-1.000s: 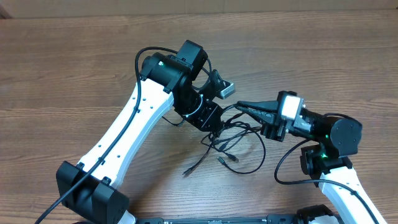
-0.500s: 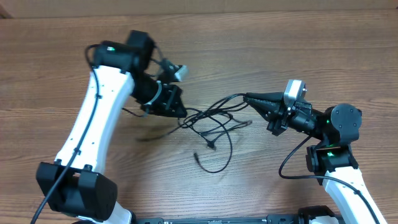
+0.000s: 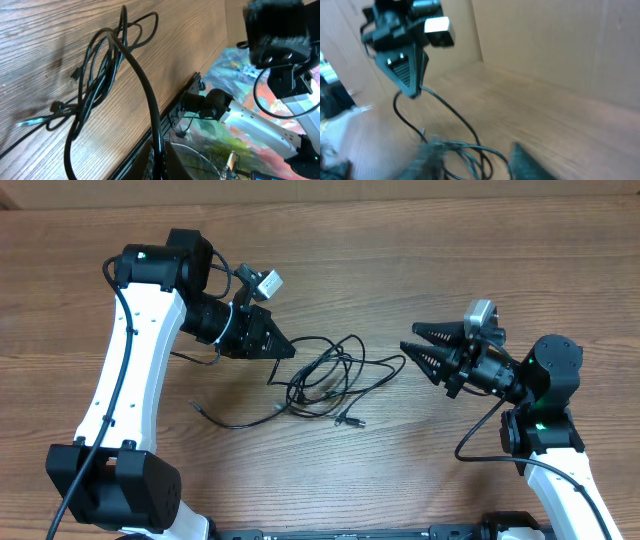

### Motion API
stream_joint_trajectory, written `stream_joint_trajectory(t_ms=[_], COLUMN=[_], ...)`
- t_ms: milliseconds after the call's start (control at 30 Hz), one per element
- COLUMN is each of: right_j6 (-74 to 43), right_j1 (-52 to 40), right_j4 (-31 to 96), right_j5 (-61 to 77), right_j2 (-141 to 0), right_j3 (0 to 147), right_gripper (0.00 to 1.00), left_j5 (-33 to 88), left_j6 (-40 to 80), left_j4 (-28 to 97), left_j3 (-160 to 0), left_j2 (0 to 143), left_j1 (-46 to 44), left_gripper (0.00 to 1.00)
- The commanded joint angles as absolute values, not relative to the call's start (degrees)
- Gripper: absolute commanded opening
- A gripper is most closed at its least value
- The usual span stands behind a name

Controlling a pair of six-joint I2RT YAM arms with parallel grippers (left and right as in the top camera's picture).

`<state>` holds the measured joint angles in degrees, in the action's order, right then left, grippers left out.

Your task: Untangle cables

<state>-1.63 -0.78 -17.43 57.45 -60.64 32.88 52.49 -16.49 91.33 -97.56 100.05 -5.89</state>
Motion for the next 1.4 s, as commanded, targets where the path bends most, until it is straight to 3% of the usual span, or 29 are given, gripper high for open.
stream_joint_trajectory(t_ms=[0,167,267,300,467,867,1367], right_j6=[-1.5,-1.5,-1.5,-1.5,-1.5,-1.5,-1.5], right_j1=[-0.7,-0.7,-0.7,-0.7,-0.7,-0.7,-0.7], right_j4=[-15.9,-10.3,-7.0,-6.5,-5.8,-4.1,-2.6], right_j5=[57.6,59.4,59.4,59.4,59.4,59.4,58.9], right_j2=[-60.2,-60.2,-60.2,-60.2,-60.2,-60.2,-60.2], right_j3=[33.5,33.5,33.5,33.5,33.5,33.5,33.5], right_gripper=[0.59,0.67,0.76,0.79,0.82,0.84,0.85], left_j5=[55.1,54.9,54.5,53.5,43.6,6.1,6.0], left_j6=[-18.1,-18.0,-18.0,-18.0,-17.5,10.7,13.6], left_j4=[91.2,90.8,90.5,90.2,89.8,84.9,77.2], left_j3=[-98.4,-98.4,-98.4,-98.4,-98.4,-98.4,-88.1], left_j2=[99.9,99.9,99.9,99.9,99.9,100.0,100.0], left_j1=[-6.1,-6.1,-6.6,-6.9,-9.3,-13.9,-14.7], left_gripper=[0.04,0.04,0.06,0.18,0.99,0.99,0.99])
